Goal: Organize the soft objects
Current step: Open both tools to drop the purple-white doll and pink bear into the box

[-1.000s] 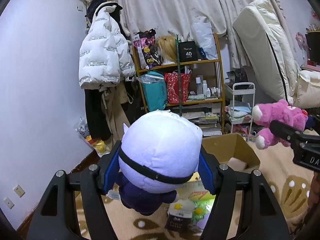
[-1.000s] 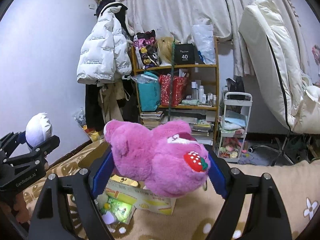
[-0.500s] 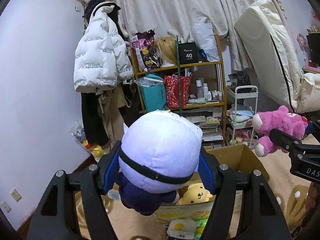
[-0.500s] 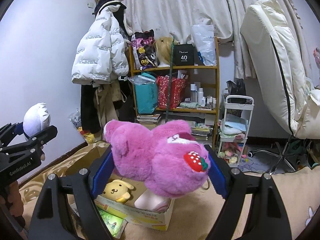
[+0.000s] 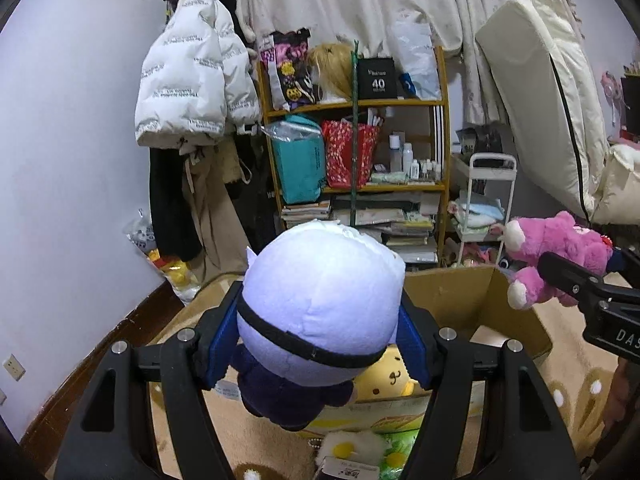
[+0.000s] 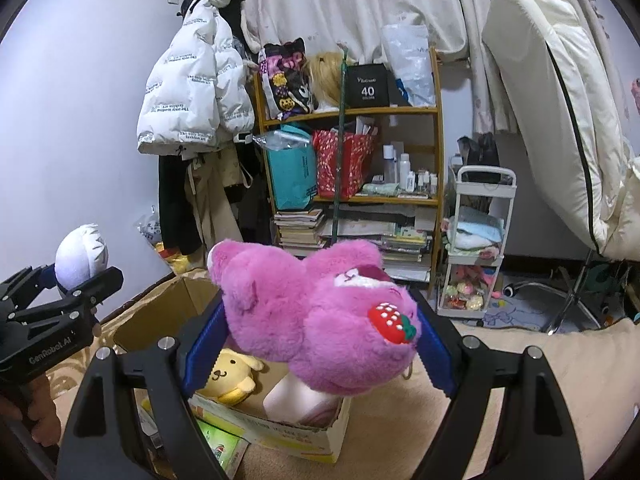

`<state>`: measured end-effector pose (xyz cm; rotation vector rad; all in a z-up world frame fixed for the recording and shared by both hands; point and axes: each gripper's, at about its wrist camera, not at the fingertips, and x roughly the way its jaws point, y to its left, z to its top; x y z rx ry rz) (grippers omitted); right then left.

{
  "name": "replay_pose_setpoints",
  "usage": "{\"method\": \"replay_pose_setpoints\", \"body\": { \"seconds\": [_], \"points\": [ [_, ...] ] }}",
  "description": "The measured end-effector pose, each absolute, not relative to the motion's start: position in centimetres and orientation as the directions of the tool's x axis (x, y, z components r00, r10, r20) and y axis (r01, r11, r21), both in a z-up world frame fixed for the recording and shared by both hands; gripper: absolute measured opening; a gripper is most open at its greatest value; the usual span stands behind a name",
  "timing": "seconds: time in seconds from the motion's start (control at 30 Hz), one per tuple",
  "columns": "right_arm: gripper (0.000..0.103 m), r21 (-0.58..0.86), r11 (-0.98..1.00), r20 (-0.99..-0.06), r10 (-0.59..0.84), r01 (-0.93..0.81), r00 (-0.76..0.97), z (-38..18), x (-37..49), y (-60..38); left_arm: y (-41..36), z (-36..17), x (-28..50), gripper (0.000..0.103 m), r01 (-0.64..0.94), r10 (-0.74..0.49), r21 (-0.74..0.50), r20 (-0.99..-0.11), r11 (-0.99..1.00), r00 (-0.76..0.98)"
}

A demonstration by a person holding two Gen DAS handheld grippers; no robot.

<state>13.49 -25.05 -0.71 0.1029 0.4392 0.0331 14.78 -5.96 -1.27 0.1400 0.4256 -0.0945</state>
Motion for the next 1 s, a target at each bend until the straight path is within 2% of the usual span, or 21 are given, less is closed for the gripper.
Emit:
{"method": "replay_pose_setpoints", "body": {
  "seconds": [0.5, 1.0],
  "points": [
    [0.089, 0.137, 0.990, -0.464, 0.086, -0.025, 0.882, -2.8, 14.6, -25.0, -7.4, -4.4, 17.0, 0.068, 0.213, -0.130, 0.109, -0.508, 0.971, 0.851],
    [0.093, 0.161, 0.985, -0.517, 0.136, -0.060, 0.845, -4.5, 15.6, -24.2, -7.5, -5.8, 18.2, 0.071, 0.211, -0.112, 0.109, -0.572, 0.971, 0.813]
  ]
}}
